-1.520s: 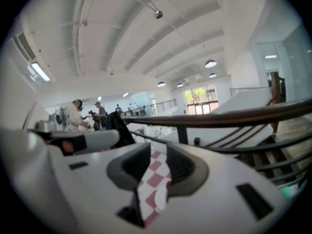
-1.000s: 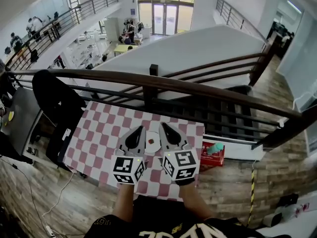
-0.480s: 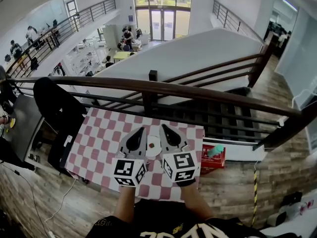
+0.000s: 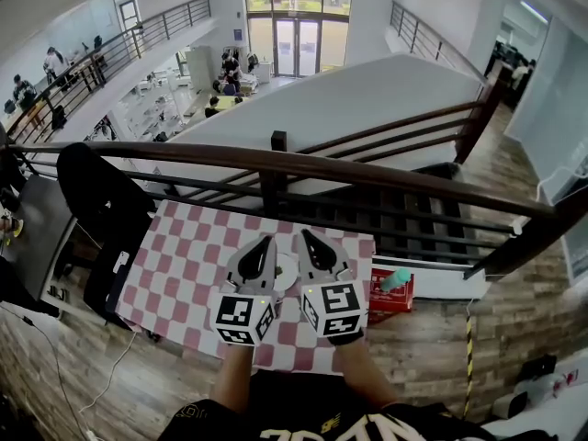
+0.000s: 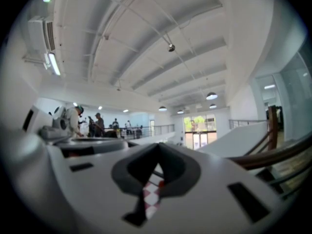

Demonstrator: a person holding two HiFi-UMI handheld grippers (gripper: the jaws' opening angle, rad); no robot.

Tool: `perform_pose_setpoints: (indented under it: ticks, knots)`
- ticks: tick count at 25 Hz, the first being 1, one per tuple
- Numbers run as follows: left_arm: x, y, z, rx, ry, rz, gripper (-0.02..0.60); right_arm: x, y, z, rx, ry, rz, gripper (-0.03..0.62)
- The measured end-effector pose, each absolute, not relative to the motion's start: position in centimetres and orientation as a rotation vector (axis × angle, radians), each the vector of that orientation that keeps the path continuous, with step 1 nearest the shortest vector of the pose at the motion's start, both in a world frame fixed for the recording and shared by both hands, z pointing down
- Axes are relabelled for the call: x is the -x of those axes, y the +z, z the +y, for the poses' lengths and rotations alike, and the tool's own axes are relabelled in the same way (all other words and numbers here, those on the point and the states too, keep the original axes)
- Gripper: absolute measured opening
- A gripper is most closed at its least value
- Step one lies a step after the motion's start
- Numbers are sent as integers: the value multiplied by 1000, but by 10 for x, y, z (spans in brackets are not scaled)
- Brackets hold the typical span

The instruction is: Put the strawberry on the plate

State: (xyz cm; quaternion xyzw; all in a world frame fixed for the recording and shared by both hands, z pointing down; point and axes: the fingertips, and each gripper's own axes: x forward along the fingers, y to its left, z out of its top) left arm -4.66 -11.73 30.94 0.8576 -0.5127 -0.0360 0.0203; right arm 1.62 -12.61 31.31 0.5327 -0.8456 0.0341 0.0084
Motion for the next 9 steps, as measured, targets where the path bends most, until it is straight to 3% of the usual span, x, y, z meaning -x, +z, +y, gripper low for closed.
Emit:
perform_pose_setpoints:
  ticks: [9]
  knots:
    - [55, 319, -114, -2638, -89, -1601, 9, -12, 322, -121, -1664, 121, -2618, 18]
